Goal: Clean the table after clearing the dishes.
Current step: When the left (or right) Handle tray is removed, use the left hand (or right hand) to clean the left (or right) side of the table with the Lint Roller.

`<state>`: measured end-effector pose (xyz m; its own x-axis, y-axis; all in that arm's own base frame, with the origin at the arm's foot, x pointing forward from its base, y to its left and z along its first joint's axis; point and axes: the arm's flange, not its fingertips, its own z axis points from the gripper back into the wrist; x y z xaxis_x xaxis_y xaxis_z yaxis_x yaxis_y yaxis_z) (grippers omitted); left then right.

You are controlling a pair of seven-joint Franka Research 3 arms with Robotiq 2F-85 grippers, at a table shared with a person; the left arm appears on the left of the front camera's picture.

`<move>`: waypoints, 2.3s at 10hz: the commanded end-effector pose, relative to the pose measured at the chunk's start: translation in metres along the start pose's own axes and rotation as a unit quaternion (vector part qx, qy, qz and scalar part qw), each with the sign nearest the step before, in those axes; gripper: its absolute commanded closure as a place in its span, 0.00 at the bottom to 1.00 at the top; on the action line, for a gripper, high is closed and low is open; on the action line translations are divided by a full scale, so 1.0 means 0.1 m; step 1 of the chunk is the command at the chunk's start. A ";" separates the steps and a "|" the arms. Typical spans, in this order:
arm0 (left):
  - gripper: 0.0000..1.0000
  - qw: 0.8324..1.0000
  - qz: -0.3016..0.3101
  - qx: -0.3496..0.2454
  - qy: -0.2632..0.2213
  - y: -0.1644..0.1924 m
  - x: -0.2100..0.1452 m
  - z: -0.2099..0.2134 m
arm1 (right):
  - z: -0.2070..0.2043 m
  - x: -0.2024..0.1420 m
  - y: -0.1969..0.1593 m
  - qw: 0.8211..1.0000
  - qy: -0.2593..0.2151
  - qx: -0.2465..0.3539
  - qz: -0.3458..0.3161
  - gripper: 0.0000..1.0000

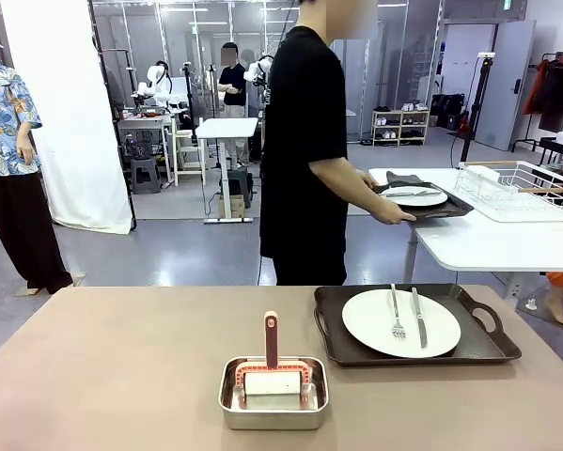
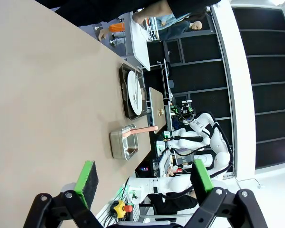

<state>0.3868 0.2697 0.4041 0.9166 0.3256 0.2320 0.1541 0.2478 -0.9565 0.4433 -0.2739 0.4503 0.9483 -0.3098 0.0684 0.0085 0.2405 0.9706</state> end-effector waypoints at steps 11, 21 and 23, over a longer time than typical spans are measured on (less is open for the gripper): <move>0.00 0.739 -0.523 0.158 0.394 -2.29 -0.57 -2.99 | 0.00 -0.01 0.02 1.000 0.000 0.000 0.002 0.00; 0.00 0.681 -0.560 0.152 0.446 -2.27 -1.05 -3.64 | 0.00 -0.01 0.02 1.000 0.000 0.000 0.002 0.00; 0.00 0.653 -0.580 0.174 0.454 -2.39 -1.12 -3.87 | 0.00 -0.01 0.02 1.000 0.000 0.000 0.002 0.00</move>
<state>0.3886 -0.1603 0.5306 0.1478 -0.8771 0.4571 0.9856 0.0923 -0.1417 0.4440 -0.2740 0.4494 0.9486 -0.3093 0.0670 0.0098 0.2404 0.9706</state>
